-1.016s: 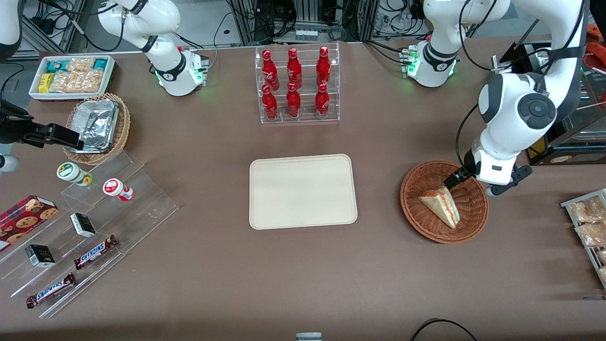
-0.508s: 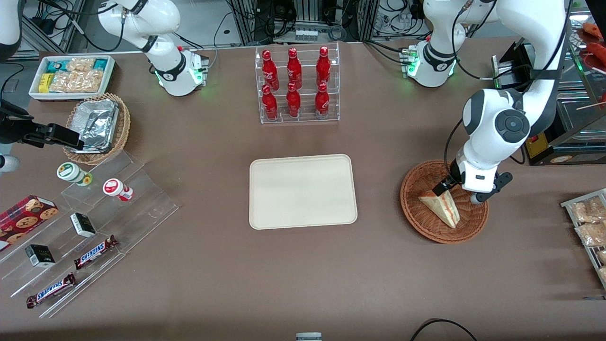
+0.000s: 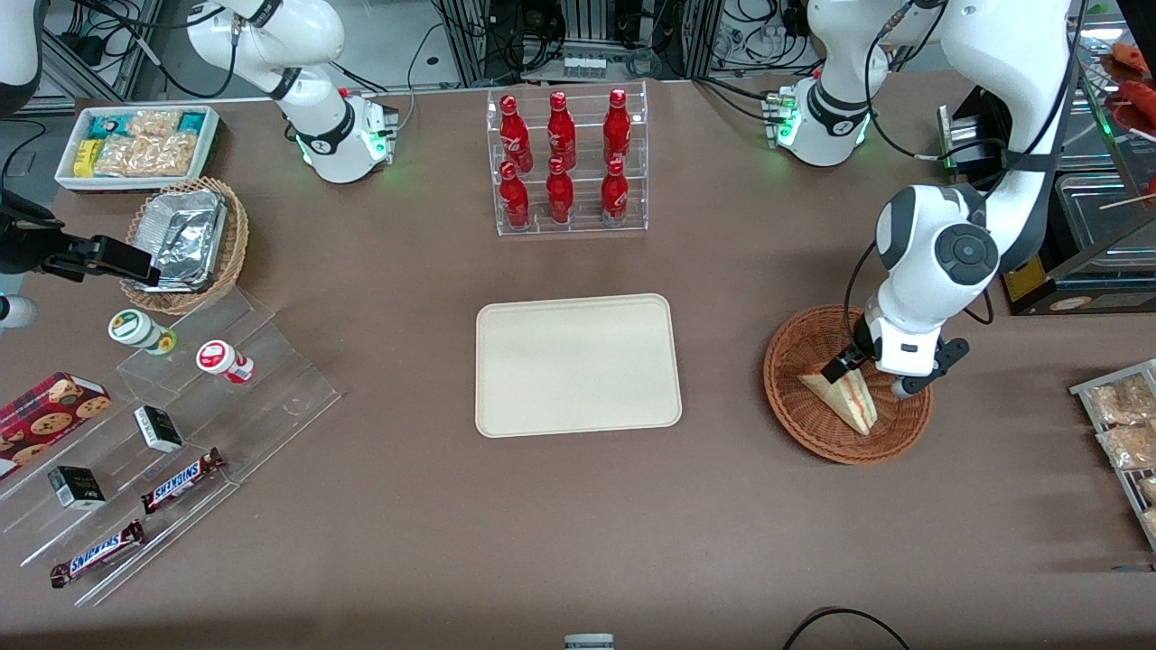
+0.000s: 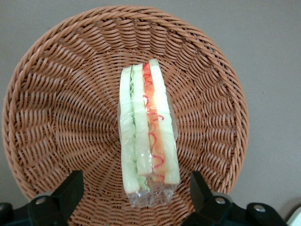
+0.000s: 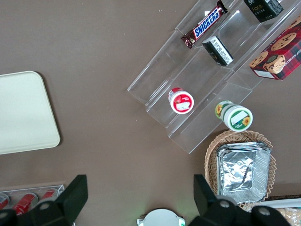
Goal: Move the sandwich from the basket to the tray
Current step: 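Lower the open left gripper around the wrapped sandwich wedge, then close the left gripper on the sandwich and lift it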
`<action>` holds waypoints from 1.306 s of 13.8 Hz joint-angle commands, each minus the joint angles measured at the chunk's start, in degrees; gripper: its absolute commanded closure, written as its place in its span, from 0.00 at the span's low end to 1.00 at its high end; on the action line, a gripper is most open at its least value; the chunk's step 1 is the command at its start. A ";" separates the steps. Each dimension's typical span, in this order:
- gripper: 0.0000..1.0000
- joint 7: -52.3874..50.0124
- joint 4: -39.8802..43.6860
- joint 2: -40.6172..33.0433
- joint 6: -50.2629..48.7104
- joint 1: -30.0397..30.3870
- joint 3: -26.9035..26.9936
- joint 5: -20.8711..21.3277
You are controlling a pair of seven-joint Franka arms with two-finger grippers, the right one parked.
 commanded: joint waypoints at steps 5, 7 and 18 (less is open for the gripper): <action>0.16 -1.17 -0.01 2.65 4.00 0.04 0.05 0.10; 0.68 -1.79 0.34 3.00 4.00 0.04 0.05 0.01; 1.00 -0.56 15.86 -4.46 -25.57 -1.88 -2.05 4.49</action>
